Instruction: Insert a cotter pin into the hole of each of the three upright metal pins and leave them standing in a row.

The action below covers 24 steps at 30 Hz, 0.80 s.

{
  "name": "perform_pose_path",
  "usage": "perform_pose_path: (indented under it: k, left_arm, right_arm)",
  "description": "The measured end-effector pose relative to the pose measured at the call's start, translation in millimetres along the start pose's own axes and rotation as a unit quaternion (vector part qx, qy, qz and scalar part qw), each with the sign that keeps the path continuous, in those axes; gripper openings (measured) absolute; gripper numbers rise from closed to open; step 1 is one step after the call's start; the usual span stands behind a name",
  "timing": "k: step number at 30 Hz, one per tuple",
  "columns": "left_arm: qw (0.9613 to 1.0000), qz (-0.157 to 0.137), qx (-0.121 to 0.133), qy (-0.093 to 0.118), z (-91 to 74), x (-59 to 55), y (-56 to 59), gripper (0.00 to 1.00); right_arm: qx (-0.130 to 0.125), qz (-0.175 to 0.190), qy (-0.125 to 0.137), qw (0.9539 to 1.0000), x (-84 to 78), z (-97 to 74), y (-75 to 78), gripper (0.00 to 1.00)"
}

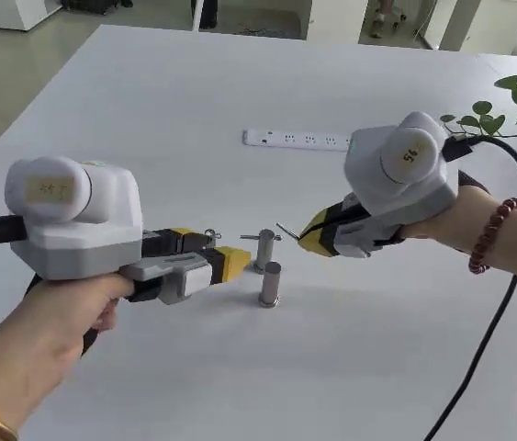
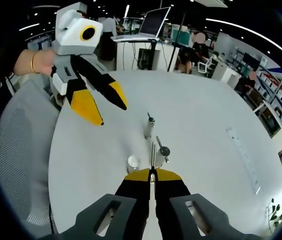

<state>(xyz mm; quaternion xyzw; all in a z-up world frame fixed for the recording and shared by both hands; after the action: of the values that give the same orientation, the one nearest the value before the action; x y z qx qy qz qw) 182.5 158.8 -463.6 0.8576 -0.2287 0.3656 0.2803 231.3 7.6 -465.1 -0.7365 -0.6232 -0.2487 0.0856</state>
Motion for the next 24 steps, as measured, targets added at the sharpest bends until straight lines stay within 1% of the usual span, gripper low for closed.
perform_pose_path:
  k: [3, 5, 8, 9, 11, 14, 16, 18, 21, 24]
  left_arm:
    - [0.9998, -0.001, -0.021, -0.004, 3.3, 1.4, 5.6, 0.28]
    - [0.9996, 0.002, -0.028, -0.008, 5.0, 1.8, 7.6, 0.26]
    - [0.9992, 0.001, -0.036, -0.016, 6.2, 1.6, 9.6, 0.23]
    - [0.9991, 0.000, -0.038, -0.017, 6.5, 1.6, 10.0, 0.21]
    - [0.9989, -0.006, -0.044, -0.018, 7.3, 1.9, 10.8, 0.20]
    - [0.9986, -0.007, -0.044, -0.029, 9.1, 0.5, 11.5, 0.18]
    - [0.9983, -0.010, -0.048, -0.032, 9.5, -0.4, 12.6, 0.17]
    - [0.9978, -0.017, -0.055, -0.034, 10.0, -1.1, 14.0, 0.16]
    - [0.9976, -0.019, -0.055, -0.039, 10.8, -2.2, 14.8, 0.14]
    - [0.9969, -0.024, -0.064, -0.039, 11.0, -2.2, 17.6, 0.12]
  right_arm:
    - [0.005, -0.011, 0.006, 0.9999, 5.4, -0.6, -6.4, 0.00]
    - [0.007, -0.022, 0.007, 0.9997, 7.2, 0.8, -4.7, 0.00]
    - [0.009, -0.036, 0.011, 0.9993, 11.0, 0.1, -11.2, 0.00]
    - [0.010, -0.048, 0.013, 0.9987, 12.8, 0.5, -13.4, 0.00]
    - [0.011, -0.060, 0.014, 0.9980, 14.3, 0.2, -17.5, 0.00]
    - [0.014, -0.079, 0.021, 0.9966, 18.0, -0.6, -24.3, 0.00]
    - [0.016, -0.090, 0.023, 0.9955, 20.2, -1.0, -27.8, 0.00]
    - [0.017, -0.096, 0.026, 0.9949, 22.1, -1.6, -29.8, 0.00]
    - [0.017, -0.110, 0.026, 0.9934, 24.4, -2.1, -31.7, 0.00]
    - [0.016, -0.131, 0.025, 0.9910, 25.5, -3.0, -35.1, 0.00]
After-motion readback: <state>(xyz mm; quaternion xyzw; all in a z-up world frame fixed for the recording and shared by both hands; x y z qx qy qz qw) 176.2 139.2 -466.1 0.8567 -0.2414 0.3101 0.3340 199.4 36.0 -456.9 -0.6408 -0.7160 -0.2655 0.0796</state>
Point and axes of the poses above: the centre of the closed fingertips' face, and the gripper's own axes: z roughly forward along the fingers, y roughly to its right, x roughly out of its top, the point moved 7 cm from there along -z, roughly backward along the fingers, and after that the axes turned 12 degrees about -y, right-handed, at the moved point
